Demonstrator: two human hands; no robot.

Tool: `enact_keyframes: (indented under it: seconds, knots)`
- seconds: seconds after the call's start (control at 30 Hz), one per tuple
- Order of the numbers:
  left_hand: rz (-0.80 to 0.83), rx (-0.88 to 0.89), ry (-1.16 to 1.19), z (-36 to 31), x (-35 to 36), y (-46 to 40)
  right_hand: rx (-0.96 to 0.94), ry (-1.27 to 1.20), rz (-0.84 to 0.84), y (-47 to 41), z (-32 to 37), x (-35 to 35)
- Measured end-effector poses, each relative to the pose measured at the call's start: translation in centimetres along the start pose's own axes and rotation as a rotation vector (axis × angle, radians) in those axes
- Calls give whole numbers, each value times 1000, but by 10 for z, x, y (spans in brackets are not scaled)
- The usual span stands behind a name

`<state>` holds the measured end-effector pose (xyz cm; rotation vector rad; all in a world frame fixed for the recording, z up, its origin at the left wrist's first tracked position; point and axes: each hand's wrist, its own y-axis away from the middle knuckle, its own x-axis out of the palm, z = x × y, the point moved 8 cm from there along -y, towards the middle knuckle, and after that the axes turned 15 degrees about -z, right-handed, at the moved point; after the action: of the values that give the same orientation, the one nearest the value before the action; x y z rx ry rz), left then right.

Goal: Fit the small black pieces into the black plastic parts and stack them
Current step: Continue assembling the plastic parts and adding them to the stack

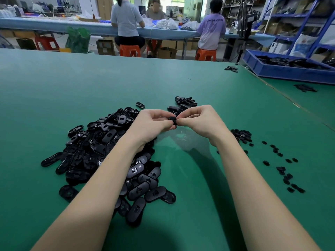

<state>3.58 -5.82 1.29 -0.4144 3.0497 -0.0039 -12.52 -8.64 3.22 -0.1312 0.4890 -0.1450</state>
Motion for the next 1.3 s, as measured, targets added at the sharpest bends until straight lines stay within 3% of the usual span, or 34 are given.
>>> enact_keyframes:
  seconds: [0.3,0.47,0.63,0.7,0.9,1.07,1.3]
  knots:
    - [-6,46,-55,-4,-2,-3,-49,88,-53,-1,4,-4]
    - [-7,60,-79,-6,-4,-3,22,-44,-2,-1,-8,-1]
    - [-53,442,-719,-21,0,-1,-87,-29,54,1,-4,2]
    - [-31,464,-834,-18,1,1,-124,-10,55,1,-1,3]
    - [6,475,-705,-24,0,3,-108,-101,54,0,-2,0]
    - [-162,572,-893,-28,-6,3,-40,-127,15,-1,-7,1]
    - [-125,452,-691,-23,-7,-4,-3,-141,57,-1,-8,-2]
